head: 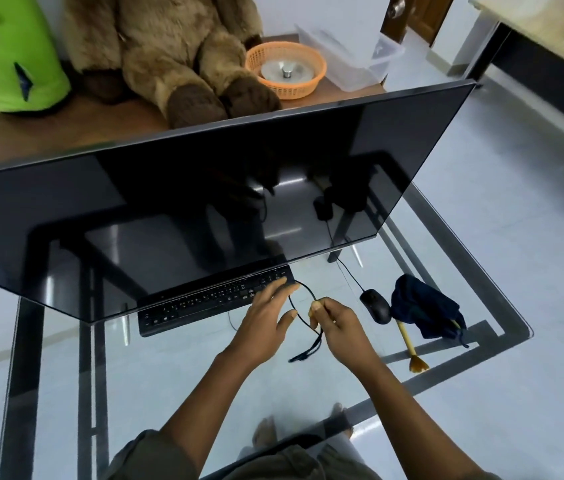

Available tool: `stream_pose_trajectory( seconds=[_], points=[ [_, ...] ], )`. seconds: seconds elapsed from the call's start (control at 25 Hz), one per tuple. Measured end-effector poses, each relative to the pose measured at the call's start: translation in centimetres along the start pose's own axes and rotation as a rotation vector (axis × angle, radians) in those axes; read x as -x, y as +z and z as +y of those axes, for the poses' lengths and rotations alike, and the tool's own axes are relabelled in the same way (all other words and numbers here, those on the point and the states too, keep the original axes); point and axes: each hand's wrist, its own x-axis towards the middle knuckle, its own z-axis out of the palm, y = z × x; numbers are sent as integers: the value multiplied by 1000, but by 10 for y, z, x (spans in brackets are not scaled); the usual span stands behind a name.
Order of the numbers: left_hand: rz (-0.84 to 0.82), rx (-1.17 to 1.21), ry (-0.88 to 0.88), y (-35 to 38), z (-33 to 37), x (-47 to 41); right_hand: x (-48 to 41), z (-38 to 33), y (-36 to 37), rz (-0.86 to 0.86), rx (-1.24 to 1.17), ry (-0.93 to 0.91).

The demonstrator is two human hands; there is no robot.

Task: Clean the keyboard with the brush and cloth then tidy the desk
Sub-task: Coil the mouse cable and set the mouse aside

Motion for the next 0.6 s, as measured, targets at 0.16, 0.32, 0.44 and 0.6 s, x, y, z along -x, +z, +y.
stream_pose_trajectory(
  seconds=[0.16, 0.32, 0.44, 0.6],
  points=[
    [195, 65, 93, -25, 18, -1, -2, -43, -3, -168, -121, -42],
    [199, 20, 235, -51, 29, -6, -4, -67, -1, -242, -189, -54],
    [181, -24, 266, -62, 26, -8, -3, -83, 1, -237, -241, -35],
    [251, 120, 89, -68, 15, -2, -1, -91, -1, -232, -192, 29]
  ],
)
